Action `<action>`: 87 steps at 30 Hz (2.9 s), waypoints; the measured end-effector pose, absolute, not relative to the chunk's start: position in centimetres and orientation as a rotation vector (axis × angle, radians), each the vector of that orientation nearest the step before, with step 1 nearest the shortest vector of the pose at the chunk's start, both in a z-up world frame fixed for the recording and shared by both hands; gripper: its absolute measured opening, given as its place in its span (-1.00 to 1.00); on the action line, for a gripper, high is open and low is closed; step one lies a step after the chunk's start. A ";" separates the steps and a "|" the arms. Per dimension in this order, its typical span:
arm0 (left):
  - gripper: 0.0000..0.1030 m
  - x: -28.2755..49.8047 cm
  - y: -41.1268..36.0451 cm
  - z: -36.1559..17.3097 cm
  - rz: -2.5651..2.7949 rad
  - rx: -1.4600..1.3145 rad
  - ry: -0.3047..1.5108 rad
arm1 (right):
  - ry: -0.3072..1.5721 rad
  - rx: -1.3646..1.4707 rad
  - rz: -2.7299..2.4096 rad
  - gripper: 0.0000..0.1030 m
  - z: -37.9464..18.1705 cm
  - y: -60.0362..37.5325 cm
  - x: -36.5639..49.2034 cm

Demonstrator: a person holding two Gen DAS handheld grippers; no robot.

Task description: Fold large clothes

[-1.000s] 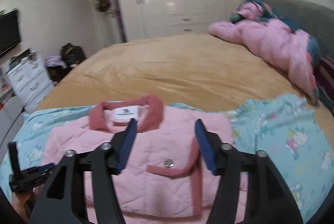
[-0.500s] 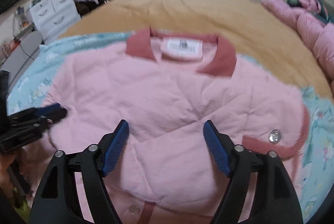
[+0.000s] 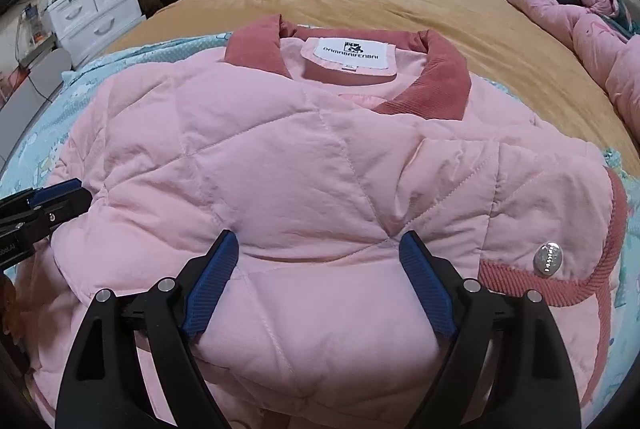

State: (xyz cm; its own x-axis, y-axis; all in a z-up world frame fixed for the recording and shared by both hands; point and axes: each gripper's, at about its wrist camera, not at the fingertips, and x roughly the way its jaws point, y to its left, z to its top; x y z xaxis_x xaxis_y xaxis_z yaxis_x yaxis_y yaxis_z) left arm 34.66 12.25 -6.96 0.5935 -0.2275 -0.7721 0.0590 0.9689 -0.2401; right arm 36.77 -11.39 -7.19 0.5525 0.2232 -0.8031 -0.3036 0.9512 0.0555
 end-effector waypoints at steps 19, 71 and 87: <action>0.38 33.1 11.7 -4.5 -0.165 -0.151 0.891 | 0.870 0.059 0.333 0.82 -2.9 -13.8 32.4; 0.82 23.7 7.6 3.1 -0.156 -0.100 0.725 | 0.667 0.189 0.320 0.83 5.7 -21.5 21.6; 0.82 18.1 6.1 3.4 -0.157 -0.084 0.695 | 0.601 0.181 0.320 0.92 8.0 -23.9 16.7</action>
